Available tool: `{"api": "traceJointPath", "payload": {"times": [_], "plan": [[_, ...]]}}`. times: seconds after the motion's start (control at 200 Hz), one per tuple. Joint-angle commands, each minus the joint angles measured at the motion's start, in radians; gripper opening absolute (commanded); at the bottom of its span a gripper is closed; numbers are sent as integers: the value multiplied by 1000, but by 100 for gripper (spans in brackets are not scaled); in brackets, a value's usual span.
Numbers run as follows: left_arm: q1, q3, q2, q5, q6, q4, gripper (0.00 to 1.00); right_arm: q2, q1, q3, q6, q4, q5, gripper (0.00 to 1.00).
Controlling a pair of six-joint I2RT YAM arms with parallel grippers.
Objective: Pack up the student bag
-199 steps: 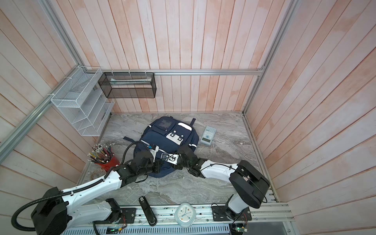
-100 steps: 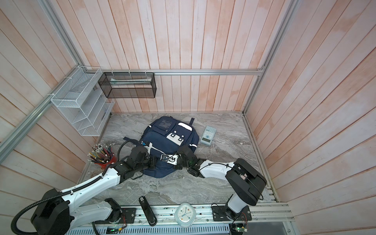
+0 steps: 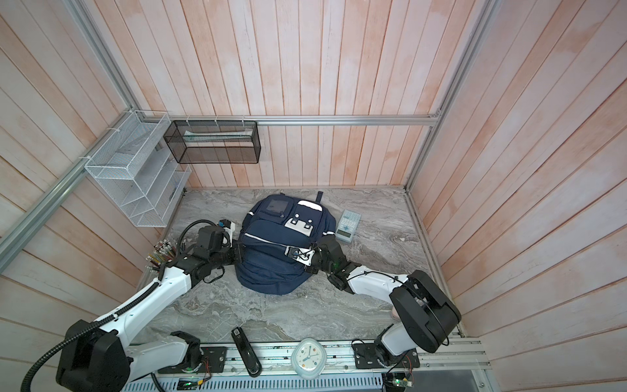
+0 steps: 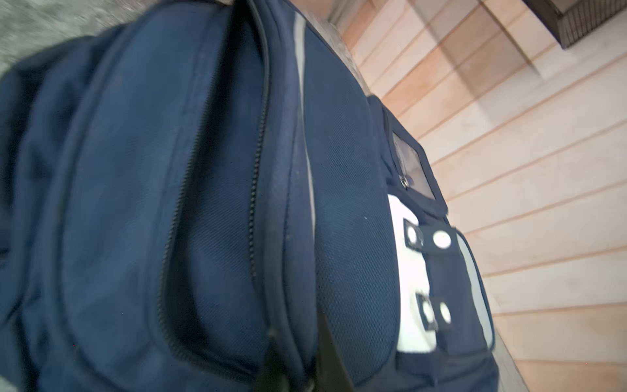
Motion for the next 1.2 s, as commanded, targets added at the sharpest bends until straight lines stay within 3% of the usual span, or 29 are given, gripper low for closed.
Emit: {"api": "traceJointPath", "payload": {"times": [0.0, 0.115, 0.19, 0.305, 0.42, 0.61, 0.71, 0.805, 0.845, 0.99, 1.195], "plan": [[-79, -39, -42, -10, -65, 13, 0, 29, -43, 6, 60, -9, 222, 27], [-202, -65, -42, -8, -148, 52, 0, -35, -32, 8, 176, -46, 185, 44], [-275, -72, -26, -5, -192, 89, 0, -121, -12, -13, 225, -110, 102, 48], [-366, -48, 15, -5, -228, 123, 0, -240, 133, -128, 174, -58, 193, 54], [-420, -14, 54, -1, -245, 133, 0, -264, 260, -173, 114, -20, 286, 57], [-458, -15, 58, 16, -271, 168, 0, -126, 289, -92, 97, 22, 320, 49], [-457, -28, 47, 2, -272, 156, 0, -53, 319, -49, 60, 15, 334, 39], [-452, -36, 35, -26, -262, 135, 0, -21, 324, -45, 40, -7, 281, 7], [-437, -32, 29, -39, -243, 106, 0, -22, 324, -51, 35, -35, 251, 0], [-302, 30, 11, -91, -132, -70, 0, -54, 278, -72, -8, -154, 136, 0], [-91, 56, 3, -133, -3, -100, 0, -133, 213, -91, 9, -157, 2, 0]]}}
